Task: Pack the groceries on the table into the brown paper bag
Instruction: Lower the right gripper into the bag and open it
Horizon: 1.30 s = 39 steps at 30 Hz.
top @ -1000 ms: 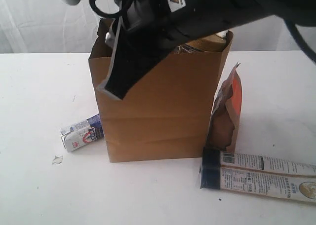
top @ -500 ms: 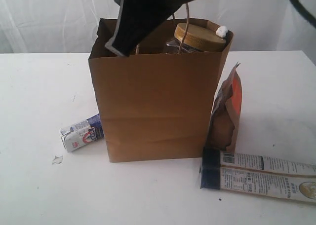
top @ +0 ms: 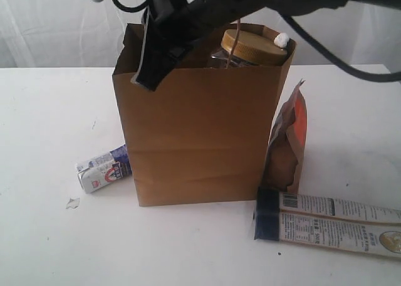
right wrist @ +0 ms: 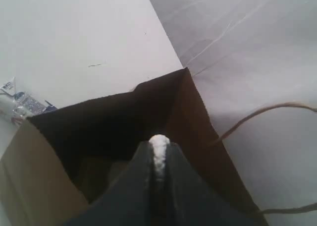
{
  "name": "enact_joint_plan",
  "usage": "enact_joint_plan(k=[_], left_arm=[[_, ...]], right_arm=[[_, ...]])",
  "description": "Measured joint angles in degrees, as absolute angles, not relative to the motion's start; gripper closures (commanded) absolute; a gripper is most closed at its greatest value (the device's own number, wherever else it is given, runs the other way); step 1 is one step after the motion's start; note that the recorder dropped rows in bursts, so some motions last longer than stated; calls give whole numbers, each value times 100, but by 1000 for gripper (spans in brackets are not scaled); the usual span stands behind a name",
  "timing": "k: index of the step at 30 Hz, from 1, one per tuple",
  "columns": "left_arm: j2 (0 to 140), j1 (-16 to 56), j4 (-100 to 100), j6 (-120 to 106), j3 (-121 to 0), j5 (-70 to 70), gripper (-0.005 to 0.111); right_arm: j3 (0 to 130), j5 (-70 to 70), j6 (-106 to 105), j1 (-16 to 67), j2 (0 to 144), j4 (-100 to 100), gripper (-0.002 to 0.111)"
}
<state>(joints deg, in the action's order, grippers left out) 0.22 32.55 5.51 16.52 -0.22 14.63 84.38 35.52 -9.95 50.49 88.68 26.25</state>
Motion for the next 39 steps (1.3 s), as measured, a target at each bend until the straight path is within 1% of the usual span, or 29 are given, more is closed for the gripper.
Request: enact_joint_plan(k=[1,3,4,7,9,15,18,20,23,27,32,39], left_arm=[[22,3255,551,1652,-22,1463,107],[22,3255,551,1652,-22,1463,107],[22,3255,551,1652,-22,1463,107],[22,3255,551,1652,-22,1463,107],[22,3255,551,1652,-22,1463,107],[22,3255,551,1652,-22,1463,107],[22,3255,551,1652,-22,1463,107],[22,3255,551,1652,-22,1463,107],[22,3255,551,1652,-22,1463,107],[22,3255,551,1652,-22,1463,107],[22,3255,551,1652,-22,1463,107],[22,3255,551,1652,-22,1463,107]], right_arm=[[8438,3552,-971,5049,8882,2635,101],[8438,3571,-920,5040,8903,2635,89],[8438,3571,-891,5040,8903,2649,80],[8438,3571,-722,5040,8903,2846,59],[8438,3571,-564,5040,8903,2994,54],[8601,3591,-288,5040,8813,3079,54],[8615,3602,-281,5040,8479,2889,54],[8615,3680,-758,5089,8267,2475,54],[8624,4041,-2203,5386,8063,1674,54],[8637,4573,-3377,5808,8050,1270,54],[8637,4739,-4193,6412,8219,1101,54],[8637,4786,-4061,6733,8480,830,54]])
